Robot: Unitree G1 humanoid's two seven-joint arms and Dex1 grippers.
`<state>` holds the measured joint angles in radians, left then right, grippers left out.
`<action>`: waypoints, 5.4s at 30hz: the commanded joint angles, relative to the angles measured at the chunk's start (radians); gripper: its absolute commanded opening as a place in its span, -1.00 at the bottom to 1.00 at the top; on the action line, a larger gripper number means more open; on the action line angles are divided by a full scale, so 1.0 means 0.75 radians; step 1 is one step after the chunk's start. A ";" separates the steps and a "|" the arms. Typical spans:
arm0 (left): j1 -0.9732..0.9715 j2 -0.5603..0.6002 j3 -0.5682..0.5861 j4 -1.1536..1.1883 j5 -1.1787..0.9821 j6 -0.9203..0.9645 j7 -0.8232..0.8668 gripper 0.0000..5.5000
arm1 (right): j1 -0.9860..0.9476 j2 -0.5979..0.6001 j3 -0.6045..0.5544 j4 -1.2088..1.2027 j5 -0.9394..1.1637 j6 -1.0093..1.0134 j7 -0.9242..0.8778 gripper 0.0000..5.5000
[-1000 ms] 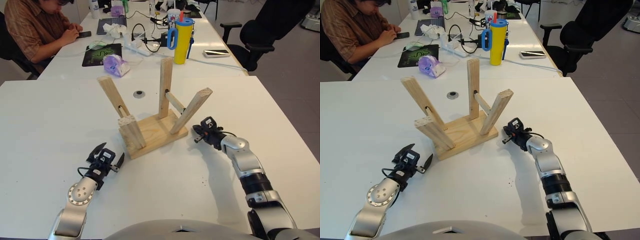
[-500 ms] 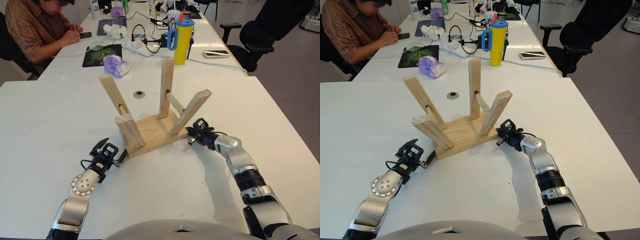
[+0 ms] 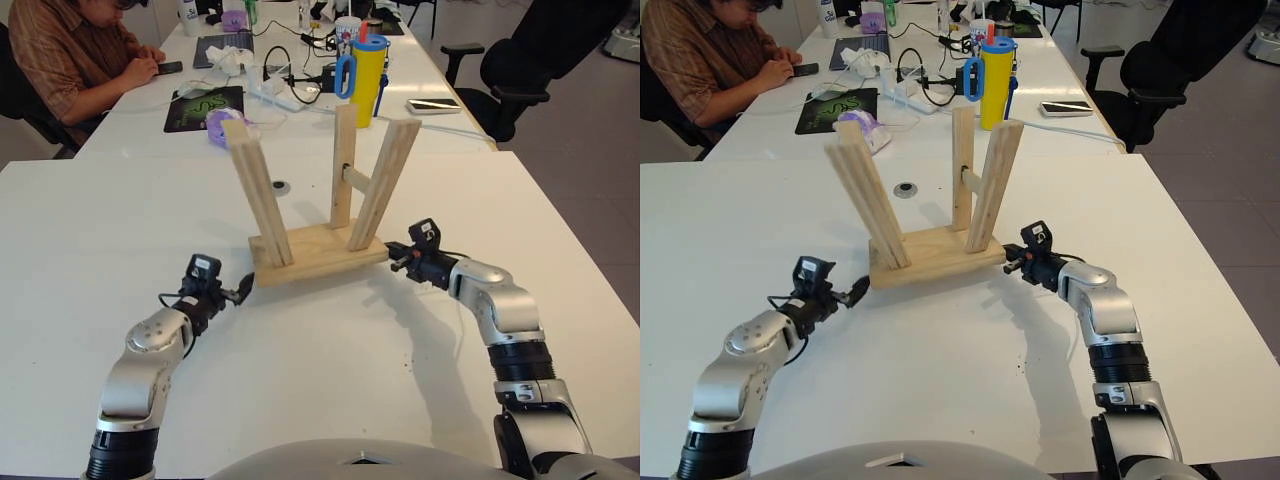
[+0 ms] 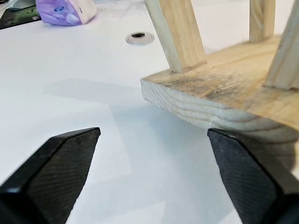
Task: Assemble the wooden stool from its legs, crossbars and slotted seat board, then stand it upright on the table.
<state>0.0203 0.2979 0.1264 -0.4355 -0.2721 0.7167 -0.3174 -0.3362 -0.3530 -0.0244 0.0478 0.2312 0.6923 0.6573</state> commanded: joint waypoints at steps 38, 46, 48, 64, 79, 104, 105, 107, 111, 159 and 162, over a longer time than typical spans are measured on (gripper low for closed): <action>0.151 0.252 -0.239 -0.022 -0.017 -0.135 -0.211 0.57 | -0.125 0.032 -0.003 -0.029 0.050 0.041 -0.038 -0.99; 0.201 0.388 -0.227 0.108 0.032 -0.440 -0.440 0.57 | -0.152 0.007 -0.042 0.110 0.007 -0.169 -0.087 -0.99; 0.209 0.410 -0.234 0.137 0.038 -0.491 -0.496 0.57 | -0.158 0.003 -0.076 0.124 0.014 -0.223 -0.111 -0.99; -0.004 0.367 -0.238 0.314 -0.031 -0.585 -0.636 0.23 | -0.134 0.006 -0.227 0.374 0.029 -0.411 -0.247 -1.00; -0.097 0.322 -0.177 0.319 -0.207 -0.401 -0.677 -0.45 | -0.096 0.040 -0.181 0.407 0.010 -0.450 -0.287 -1.00; -0.774 0.115 0.585 1.057 -1.297 0.022 0.815 -0.51 | -0.191 0.078 -0.135 0.518 0.006 -0.406 -0.310 -1.00; -0.751 0.122 0.564 1.092 -1.261 0.018 0.789 -0.51 | -0.201 0.076 -0.131 0.527 0.004 -0.407 -0.306 -1.00; -0.725 0.127 0.546 1.132 -1.228 0.008 0.746 -0.51 | -0.214 0.073 -0.125 0.543 0.000 -0.412 -0.300 -1.00; -0.676 0.113 0.561 1.146 -1.225 -0.041 0.699 -0.35 | -0.219 0.067 -0.111 0.557 -0.005 -0.417 -0.289 -1.00; -1.204 0.561 -0.406 2.337 0.674 -1.233 0.307 0.41 | -0.307 0.143 0.040 0.680 -0.098 -0.487 -0.176 -1.00; -1.093 0.463 -0.268 2.292 0.542 -1.330 0.320 0.41 | -0.306 0.153 0.029 0.675 -0.091 -0.508 -0.190 -1.00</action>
<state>-0.8560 0.7052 -0.1410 1.3089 0.1975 -0.2273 -0.0798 -0.5694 -0.2382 0.0085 0.5617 0.1644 0.3164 0.5230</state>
